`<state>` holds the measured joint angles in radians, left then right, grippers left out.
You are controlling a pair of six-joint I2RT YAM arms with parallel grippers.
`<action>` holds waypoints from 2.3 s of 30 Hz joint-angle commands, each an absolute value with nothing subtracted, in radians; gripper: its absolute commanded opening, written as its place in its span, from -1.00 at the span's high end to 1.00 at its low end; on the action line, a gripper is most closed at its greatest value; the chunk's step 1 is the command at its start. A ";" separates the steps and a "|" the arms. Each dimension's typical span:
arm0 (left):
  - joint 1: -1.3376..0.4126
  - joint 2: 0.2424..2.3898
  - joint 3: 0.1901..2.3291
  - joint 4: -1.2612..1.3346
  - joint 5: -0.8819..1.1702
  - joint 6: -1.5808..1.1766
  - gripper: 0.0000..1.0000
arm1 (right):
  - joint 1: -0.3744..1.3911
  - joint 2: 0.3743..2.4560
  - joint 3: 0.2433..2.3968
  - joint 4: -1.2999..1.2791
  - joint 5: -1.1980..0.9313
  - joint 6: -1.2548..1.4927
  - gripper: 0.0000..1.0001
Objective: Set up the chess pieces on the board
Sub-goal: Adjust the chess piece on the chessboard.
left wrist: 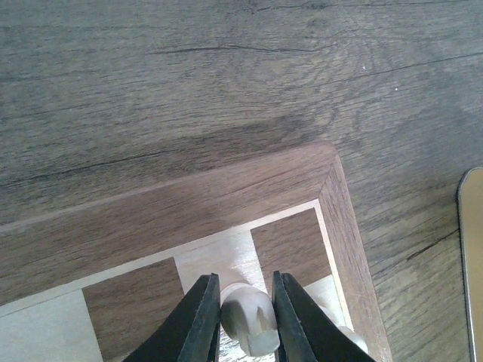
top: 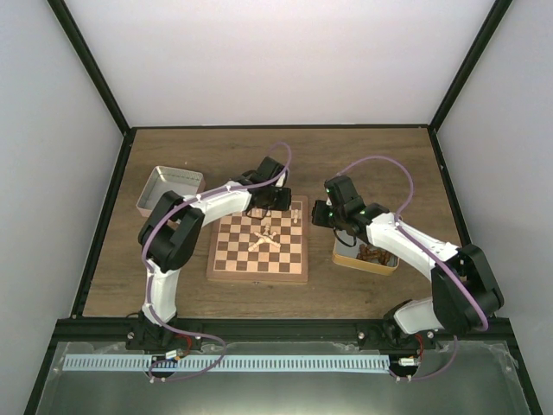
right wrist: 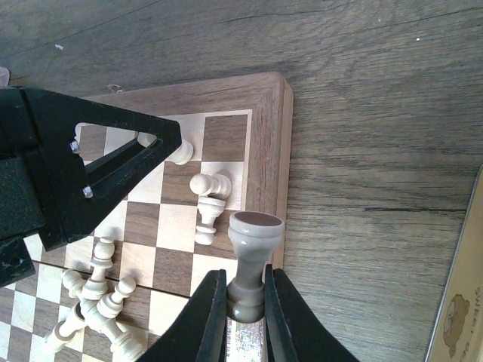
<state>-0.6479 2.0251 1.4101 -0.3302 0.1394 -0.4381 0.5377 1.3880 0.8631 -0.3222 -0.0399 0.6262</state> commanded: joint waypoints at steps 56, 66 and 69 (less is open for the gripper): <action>-0.678 2.049 1.447 -0.292 0.031 -0.399 0.50 | 0.532 1.372 0.848 -0.298 -0.048 0.630 0.90; -0.665 1.913 1.441 -0.288 0.035 -0.434 0.11 | 0.532 1.348 0.811 -0.188 -0.202 0.516 0.91; -0.655 1.820 1.386 -0.266 0.029 -0.463 0.03 | 0.532 1.329 0.783 -0.097 -0.334 0.435 0.91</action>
<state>-0.6708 1.9682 1.4246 -0.3008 0.0338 -0.4255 0.5377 1.3743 0.8101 -0.2268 -0.1635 0.5537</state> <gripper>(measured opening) 0.463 0.122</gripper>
